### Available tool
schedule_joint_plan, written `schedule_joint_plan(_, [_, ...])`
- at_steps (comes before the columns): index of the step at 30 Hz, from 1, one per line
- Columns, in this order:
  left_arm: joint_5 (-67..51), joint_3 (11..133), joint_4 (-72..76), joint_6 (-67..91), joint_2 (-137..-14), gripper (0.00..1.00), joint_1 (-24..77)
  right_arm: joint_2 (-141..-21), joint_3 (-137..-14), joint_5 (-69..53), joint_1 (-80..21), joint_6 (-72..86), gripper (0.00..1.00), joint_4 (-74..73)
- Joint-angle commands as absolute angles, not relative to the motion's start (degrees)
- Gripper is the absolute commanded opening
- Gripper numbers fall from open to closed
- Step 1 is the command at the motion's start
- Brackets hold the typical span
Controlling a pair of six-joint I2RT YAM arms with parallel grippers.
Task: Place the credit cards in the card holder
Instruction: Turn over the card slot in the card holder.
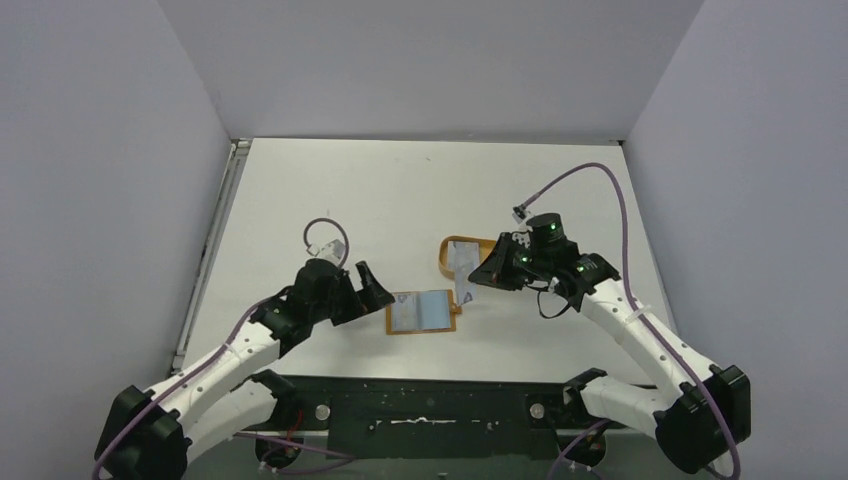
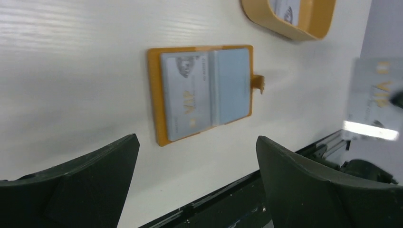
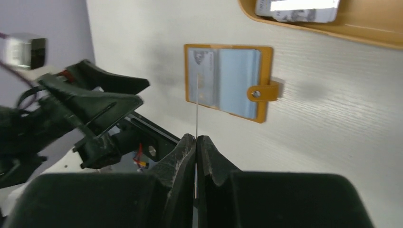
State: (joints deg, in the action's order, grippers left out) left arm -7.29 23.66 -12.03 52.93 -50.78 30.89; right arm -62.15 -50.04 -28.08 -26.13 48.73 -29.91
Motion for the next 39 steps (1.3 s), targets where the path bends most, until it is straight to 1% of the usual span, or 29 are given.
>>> schedule_joint_plan(1, [-0.9,34.7,-16.2,45.4,-56.1,0.94,42.4,-63.3,-44.5,-23.0,-27.1,44.7,0.00,-26.4])
schedule_joint_plan(3, [4.1,38.5,-18.9,44.5,-59.9,0.94,47.2,-64.0,-43.0,-21.2,-28.4,43.8,0.00,-25.8])
schedule_joint_plan(5, [5.7,41.4,-20.5,44.5,-63.7,0.92,49.7,-64.8,-41.4,-20.4,-29.8,43.4,0.00,-24.9])
schedule_joint_plan(13, [6.8,51.3,-23.0,43.4,-76.6,0.81,51.0,-65.9,-38.0,-19.1,-31.9,45.4,0.00,-20.8])
schedule_joint_plan(19, [7.6,58.6,-24.5,42.7,-84.5,0.72,52.0,-65.8,-37.1,-19.0,-32.4,44.7,0.00,-20.6])
schedule_joint_plan(26, [7.0,62.6,-24.7,42.4,-91.2,0.62,52.2,-65.1,-36.1,-19.2,-32.6,44.7,0.00,-20.0])
schedule_joint_plan(34, [8.0,63.4,-25.2,41.4,-96.1,0.56,52.2,-63.7,-35.4,-19.8,-32.8,44.3,0.00,-19.8])
schedule_joint_plan(39, [8.7,63.7,-25.5,40.7,-98.3,0.55,52.2,-63.5,-35.9,-19.7,-33.3,43.9,0.00,-19.9])
